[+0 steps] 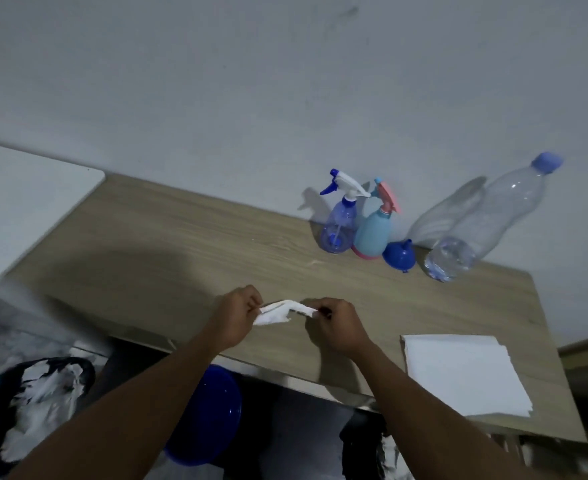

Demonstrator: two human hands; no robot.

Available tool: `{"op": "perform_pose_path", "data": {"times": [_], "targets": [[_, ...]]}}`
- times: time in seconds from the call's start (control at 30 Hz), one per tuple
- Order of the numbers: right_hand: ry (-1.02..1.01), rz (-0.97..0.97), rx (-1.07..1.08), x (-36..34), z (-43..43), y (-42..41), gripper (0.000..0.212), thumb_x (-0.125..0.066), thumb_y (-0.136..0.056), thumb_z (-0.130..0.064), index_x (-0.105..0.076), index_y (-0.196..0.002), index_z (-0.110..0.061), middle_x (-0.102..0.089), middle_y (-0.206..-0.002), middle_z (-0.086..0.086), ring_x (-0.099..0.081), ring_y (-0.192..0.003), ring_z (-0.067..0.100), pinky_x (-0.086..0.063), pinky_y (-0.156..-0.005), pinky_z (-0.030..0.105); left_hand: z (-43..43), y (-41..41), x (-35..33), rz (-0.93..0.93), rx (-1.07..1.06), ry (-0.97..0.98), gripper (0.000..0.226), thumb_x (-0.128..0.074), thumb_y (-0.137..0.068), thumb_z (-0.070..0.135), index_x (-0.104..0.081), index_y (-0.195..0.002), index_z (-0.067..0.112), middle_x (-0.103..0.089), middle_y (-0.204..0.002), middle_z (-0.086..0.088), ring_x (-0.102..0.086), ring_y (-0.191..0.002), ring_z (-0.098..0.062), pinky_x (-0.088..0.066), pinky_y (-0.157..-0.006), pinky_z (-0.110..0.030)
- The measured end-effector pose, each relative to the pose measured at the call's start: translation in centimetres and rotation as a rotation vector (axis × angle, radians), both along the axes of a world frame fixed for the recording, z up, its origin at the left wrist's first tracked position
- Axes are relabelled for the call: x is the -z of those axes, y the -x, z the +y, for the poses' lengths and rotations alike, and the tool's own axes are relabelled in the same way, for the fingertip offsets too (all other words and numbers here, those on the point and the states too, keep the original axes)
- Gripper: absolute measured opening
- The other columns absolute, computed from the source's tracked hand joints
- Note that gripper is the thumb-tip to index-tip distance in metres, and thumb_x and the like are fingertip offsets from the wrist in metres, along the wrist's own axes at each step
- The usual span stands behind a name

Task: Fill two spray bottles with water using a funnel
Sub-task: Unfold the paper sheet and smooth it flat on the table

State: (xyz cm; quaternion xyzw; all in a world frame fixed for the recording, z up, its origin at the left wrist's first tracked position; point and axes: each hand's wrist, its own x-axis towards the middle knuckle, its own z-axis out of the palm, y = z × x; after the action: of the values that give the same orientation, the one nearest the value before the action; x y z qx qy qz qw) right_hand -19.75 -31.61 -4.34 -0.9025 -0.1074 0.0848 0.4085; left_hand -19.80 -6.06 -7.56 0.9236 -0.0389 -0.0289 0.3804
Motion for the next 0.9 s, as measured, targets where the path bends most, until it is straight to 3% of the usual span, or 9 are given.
{"op": "perform_pose_path", "data": {"times": [0.1, 0.2, 0.27, 0.37, 0.5, 0.63, 0.7, 0.83, 0.9], "targets": [[-0.107, 0.026, 0.060, -0.3, -3.6, 3.3, 0.034, -0.059, -0.087, 0.001, -0.076, -0.091, -0.027, -0.072, -0.084, -0.019, -0.066, -0.078, -0.011, -0.048, -0.071, 0.012, -3.8, 4.0, -0.7, -0.037, -0.003, -0.008, 0.014, -0.064, -0.082, 0.007, -0.069, -0.076, 0.018, -0.071, -0.073, 0.000, -0.059, -0.065, -0.004, -0.043, -0.062, -0.021], [-0.179, 0.041, 0.141, -0.8, -7.2, 7.2, 0.046, -0.057, -0.088, 0.002, -0.066, -0.080, -0.043, -0.069, -0.078, -0.023, -0.065, -0.071, -0.010, -0.045, -0.067, 0.010, -8.1, 7.6, -1.7, 0.030, -0.037, -0.021, 0.023, -0.059, -0.079, 0.027, -0.077, -0.074, 0.015, -0.075, -0.077, 0.003, -0.065, -0.069, -0.008, -0.046, -0.066, -0.020], [-0.196, 0.050, 0.152, -1.0, -9.9, 10.1, 0.048, -0.057, -0.089, 0.002, -0.062, -0.080, -0.044, -0.068, -0.078, -0.021, -0.064, -0.072, -0.009, -0.044, -0.066, 0.008, -10.9, 10.0, -2.1, 0.110, -0.029, -0.027, 0.023, -0.062, -0.082, 0.029, -0.078, -0.073, 0.015, -0.074, -0.078, 0.006, -0.065, -0.072, -0.009, -0.045, -0.065, -0.019], [-0.165, 0.084, 0.130, 0.5, -14.2, 14.8, 0.042, -0.057, -0.090, 0.000, -0.060, -0.081, -0.040, -0.065, -0.074, -0.018, -0.062, -0.071, -0.009, -0.041, -0.065, 0.006, -14.5, 13.7, -1.5, 0.220, -0.012, 0.018, 0.011, -0.071, -0.083, 0.010, -0.079, -0.083, 0.018, -0.072, -0.080, 0.012, -0.065, -0.074, -0.002, -0.043, -0.064, -0.009], [-0.138, 0.228, 0.194, 5.0, -20.1, 21.5, 0.014, -0.059, -0.092, -0.006, -0.066, -0.082, -0.012, -0.064, -0.073, -0.012, -0.059, -0.067, -0.004, -0.046, -0.065, 0.019, -19.2, 18.2, 0.6, 0.382, 0.083, 0.032, 0.017, -0.077, -0.076, 0.006, -0.078, -0.091, 0.015, -0.063, -0.072, 0.021, -0.062, -0.068, 0.013, -0.043, -0.064, -0.004], [-0.135, 0.445, 0.398, 9.2, -25.1, 27.1, 0.028, -0.064, -0.086, 0.003, -0.070, -0.076, -0.022, -0.067, -0.069, -0.009, -0.062, -0.064, 0.005, -0.048, -0.066, 0.023, -25.0, 21.2, 3.5, 0.467, 0.073, 0.042, 0.020, -0.085, -0.069, 0.009, -0.079, -0.078, 0.025, -0.063, -0.063, 0.030, -0.062, -0.066, 0.015, -0.051, -0.068, -0.012], [-0.202, 0.541, 0.537, 10.2, -27.4, 29.2, 0.031, -0.066, -0.081, 0.008, -0.073, -0.073, -0.021, -0.070, -0.071, -0.001, -0.065, -0.065, 0.013, -0.049, -0.063, 0.024, -27.9, 22.5, 4.9, 0.502, -0.002, 0.069, 0.032, -0.084, -0.068, 0.004, -0.071, -0.065, 0.032, -0.063, -0.054, 0.024, -0.062, -0.057, 0.010, -0.050, -0.061, -0.010], [-0.291, 0.623, 0.765, 10.7, -30.9, 31.6, 0.023, -0.065, -0.081, 0.015, -0.074, -0.084, -0.005, -0.071, -0.077, 0.008, -0.066, -0.067, 0.018, -0.051, -0.052, 0.016, -32.6, 24.4, 7.0, 0.622, -0.130, 0.163, 0.029, -0.076, -0.076, -0.003, -0.069, -0.060, 0.020, -0.067, -0.061, -0.009, -0.065, -0.050, -0.019, -0.055, -0.048, -0.028], [-0.318, 0.606, 0.842, 11.1, -32.1, 31.9, 0.023, -0.065, -0.080, 0.017, -0.072, -0.083, -0.005, -0.070, -0.076, 0.010, -0.066, -0.067, 0.022, -0.052, -0.052, 0.018, -34.1, 24.6, 8.1, 0.642, -0.170, 0.151, 0.031, -0.074, -0.077, -0.001, -0.069, -0.060, 0.023, -0.071, -0.065, -0.011, -0.066, -0.053, -0.020, -0.058, -0.053, -0.032]]}}
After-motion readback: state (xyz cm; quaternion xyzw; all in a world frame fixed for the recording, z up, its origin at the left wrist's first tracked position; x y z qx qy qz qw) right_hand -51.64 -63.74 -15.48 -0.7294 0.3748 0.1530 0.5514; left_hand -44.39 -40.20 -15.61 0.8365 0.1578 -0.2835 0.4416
